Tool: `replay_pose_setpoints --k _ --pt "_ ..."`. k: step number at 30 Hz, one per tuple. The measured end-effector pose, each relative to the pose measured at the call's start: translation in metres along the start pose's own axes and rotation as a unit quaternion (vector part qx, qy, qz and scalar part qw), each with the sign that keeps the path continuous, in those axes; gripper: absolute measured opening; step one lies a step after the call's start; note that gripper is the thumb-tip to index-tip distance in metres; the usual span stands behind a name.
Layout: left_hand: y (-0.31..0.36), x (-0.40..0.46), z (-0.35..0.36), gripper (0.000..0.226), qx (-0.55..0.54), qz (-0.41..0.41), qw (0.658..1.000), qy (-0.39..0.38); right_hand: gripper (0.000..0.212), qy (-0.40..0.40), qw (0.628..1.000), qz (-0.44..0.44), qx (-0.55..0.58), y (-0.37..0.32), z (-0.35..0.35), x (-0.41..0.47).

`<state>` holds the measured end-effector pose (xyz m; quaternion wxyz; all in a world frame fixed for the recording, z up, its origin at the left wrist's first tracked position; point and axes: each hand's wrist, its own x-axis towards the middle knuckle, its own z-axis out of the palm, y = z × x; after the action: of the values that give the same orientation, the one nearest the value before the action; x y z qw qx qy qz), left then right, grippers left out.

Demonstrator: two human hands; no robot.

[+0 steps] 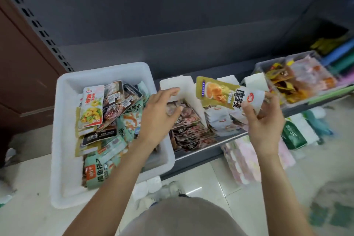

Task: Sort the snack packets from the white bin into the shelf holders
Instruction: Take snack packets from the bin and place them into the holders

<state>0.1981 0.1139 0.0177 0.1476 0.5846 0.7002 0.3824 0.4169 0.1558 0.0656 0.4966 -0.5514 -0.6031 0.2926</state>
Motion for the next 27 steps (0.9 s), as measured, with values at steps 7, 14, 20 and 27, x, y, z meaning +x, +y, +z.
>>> replay_pose_setpoints --k 7,14,20,27 --pt "0.019 0.027 0.066 0.054 0.166 0.064 0.980 -0.084 0.016 -0.004 0.950 -0.147 -0.275 0.046 -0.017 0.039" --pt "0.017 0.023 0.081 0.061 0.212 0.039 0.973 -0.084 0.046 -0.196 0.853 -0.307 -0.373 0.066 0.035 0.071" --pt "0.018 0.024 0.081 0.057 0.211 0.043 0.971 -0.100 0.061 -0.436 0.752 -0.272 -0.412 0.089 0.036 0.072" --pt "0.004 0.001 0.024 0.029 0.022 0.057 0.989 0.132 0.038 -0.281 0.931 -0.227 -0.054 0.008 0.044 0.034"
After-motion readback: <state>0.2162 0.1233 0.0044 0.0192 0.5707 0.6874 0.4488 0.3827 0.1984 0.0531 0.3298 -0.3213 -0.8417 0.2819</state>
